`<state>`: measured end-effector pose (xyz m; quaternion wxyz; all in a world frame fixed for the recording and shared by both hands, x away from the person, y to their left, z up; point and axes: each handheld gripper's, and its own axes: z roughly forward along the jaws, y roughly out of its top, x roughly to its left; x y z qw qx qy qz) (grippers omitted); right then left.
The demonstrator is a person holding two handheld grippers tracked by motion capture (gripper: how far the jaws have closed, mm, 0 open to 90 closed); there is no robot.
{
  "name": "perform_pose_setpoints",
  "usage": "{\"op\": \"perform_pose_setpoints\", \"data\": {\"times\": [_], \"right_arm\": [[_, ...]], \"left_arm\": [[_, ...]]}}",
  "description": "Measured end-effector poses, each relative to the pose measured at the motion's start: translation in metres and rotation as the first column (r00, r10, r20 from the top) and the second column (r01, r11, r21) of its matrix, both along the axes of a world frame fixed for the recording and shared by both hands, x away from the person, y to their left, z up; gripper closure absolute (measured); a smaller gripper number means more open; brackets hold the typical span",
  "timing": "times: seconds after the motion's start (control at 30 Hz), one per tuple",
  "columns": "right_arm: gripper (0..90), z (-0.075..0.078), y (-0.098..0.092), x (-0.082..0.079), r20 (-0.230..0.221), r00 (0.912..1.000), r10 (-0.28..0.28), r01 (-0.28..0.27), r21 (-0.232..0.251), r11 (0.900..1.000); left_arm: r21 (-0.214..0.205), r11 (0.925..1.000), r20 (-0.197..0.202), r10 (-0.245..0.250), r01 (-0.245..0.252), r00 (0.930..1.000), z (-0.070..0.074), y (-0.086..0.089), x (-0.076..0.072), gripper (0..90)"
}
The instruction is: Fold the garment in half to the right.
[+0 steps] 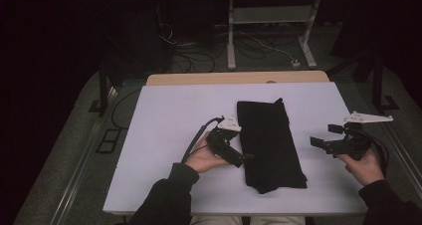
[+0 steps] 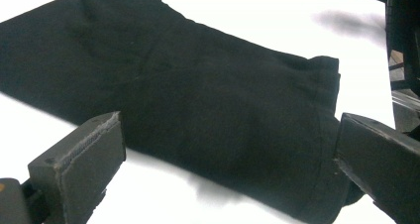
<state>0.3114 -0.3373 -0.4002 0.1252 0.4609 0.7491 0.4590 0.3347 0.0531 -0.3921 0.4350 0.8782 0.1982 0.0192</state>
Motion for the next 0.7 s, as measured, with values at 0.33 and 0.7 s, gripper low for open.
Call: {"op": "perform_pose_setpoints", "data": {"times": [0.33, 0.7], "right_arm": [[0.0, -0.006, -0.002, -0.014, 0.002, 1.0000, 0.003, -0.003, 0.002, 1.0000], [0.0, -0.010, 0.000, -0.026, 0.014, 0.9998, 0.016, -0.016, 0.012, 0.9998]], "left_arm": [[-0.007, 0.9994, 0.002, 0.034, -0.034, 0.9994, -0.004, 0.022, -0.003, 0.0], [-0.011, 0.9968, 0.012, 0.079, -0.079, 0.9968, -0.005, 0.049, -0.005, 0.0]]}}
